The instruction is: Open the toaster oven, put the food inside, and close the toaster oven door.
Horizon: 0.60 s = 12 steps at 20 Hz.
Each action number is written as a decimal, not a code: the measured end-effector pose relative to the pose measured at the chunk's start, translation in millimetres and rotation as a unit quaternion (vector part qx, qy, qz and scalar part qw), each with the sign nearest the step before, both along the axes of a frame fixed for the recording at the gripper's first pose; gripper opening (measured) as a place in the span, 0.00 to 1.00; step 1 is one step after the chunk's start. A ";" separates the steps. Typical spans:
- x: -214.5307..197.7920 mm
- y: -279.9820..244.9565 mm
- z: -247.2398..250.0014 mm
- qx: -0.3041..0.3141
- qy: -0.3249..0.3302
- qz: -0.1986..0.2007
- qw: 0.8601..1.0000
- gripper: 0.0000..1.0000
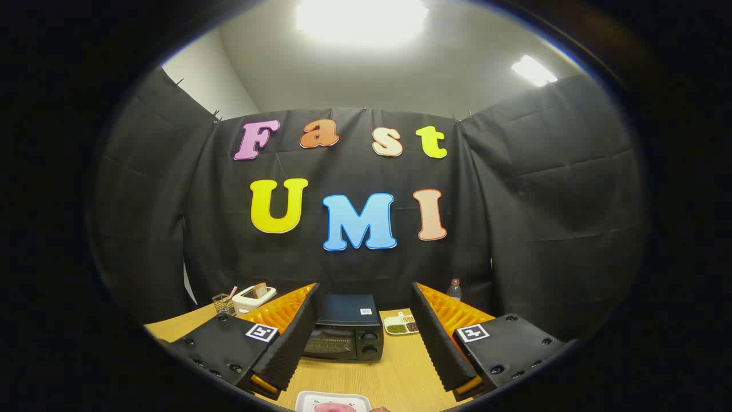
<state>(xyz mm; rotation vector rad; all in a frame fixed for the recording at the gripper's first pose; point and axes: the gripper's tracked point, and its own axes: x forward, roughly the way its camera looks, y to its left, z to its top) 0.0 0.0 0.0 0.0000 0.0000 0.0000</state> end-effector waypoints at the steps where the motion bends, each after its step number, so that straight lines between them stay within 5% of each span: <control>1: 0.1 0.2 -0.1 0.004 0.001 0.000 1.000 0.97; 12: 4.7 12.9 -4.6 0.012 0.005 0.007 1.000 0.98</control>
